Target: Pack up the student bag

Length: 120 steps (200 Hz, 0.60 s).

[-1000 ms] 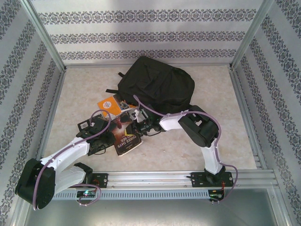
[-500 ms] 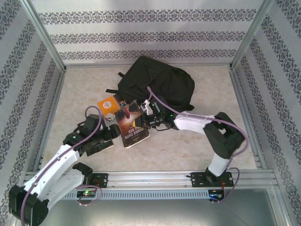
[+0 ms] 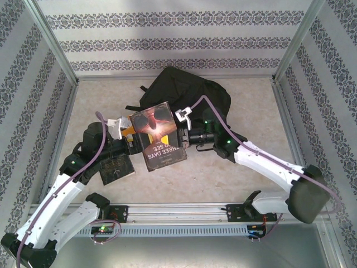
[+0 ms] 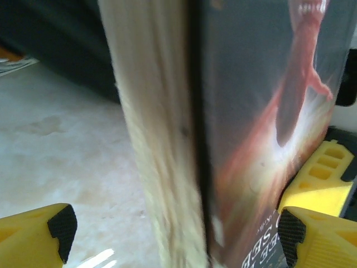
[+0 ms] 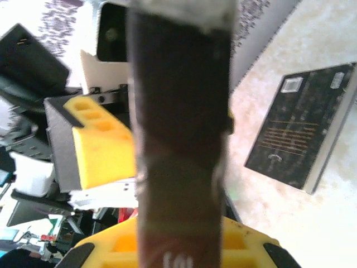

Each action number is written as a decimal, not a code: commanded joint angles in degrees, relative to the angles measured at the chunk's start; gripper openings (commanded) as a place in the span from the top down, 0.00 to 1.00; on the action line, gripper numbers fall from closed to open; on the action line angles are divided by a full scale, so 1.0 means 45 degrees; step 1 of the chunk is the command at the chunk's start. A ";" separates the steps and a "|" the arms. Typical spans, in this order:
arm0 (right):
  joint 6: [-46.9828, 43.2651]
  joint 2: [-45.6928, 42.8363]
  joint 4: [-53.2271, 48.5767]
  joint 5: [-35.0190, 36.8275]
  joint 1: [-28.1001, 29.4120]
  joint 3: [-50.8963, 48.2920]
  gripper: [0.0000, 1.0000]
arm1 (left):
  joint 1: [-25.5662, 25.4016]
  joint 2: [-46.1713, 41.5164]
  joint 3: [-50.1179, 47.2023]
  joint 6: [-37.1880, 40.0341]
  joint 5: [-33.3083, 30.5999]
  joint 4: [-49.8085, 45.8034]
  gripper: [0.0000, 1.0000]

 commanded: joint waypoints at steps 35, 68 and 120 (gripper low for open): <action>0.0103 -0.1938 0.1529 -0.0987 0.0219 -0.0739 1.00 | 0.0024 -0.0104 0.0053 -0.0608 0.4085 0.4639 0.24; -0.0109 -0.2095 0.1200 -0.0850 0.0248 -0.0712 1.00 | -0.0026 0.0129 -0.0341 -0.1440 0.4989 0.6630 0.50; -0.0652 -0.1906 0.0304 -0.0037 0.0064 -0.0444 1.00 | -0.0261 0.0557 -0.0558 -0.1129 0.5021 0.7077 1.00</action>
